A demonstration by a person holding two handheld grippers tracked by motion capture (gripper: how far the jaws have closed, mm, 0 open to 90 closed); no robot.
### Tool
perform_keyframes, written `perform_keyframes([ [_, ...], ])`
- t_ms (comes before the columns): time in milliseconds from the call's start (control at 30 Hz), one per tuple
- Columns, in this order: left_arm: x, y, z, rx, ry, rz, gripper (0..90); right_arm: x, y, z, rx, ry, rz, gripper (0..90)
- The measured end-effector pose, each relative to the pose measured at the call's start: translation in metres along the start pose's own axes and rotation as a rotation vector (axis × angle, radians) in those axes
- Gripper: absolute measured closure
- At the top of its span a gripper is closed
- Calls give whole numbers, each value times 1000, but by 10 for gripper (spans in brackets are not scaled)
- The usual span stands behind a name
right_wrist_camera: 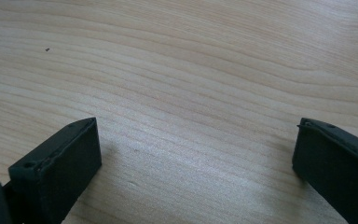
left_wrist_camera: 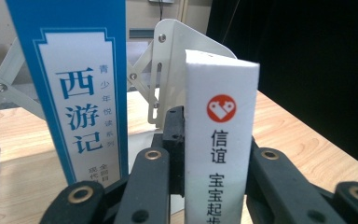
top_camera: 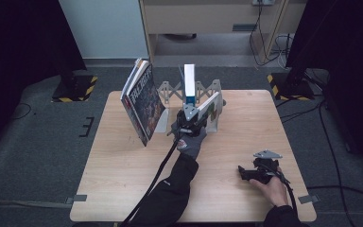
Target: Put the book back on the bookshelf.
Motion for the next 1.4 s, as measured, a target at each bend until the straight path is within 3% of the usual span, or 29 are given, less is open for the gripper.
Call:
perform_keyframes([
  [667,-14,-20,0,40,-23,-10,743,0,0,0,0,0,0,14],
  [967,-24,-14,1,20,-30,-10,736,0,0,0,0,0,0,14],
  [1133,-36,-8,-2,3,-28,-39,731,0,0,0,-2,-2,1,14],
  [1400,-53,-5,-2,10,-38,-61,731,0,0,0,-1,-2,-1,14],
])
Point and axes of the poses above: each handheld gripper's, and its own axes: y roughly backward along the jaws, x roughly out of its top, z roughly to its right, the point moved 4 cm from there along -y, roughly forward along the jaws, and after that the axes turned 10 degrees about x, right-handed, at the moved point
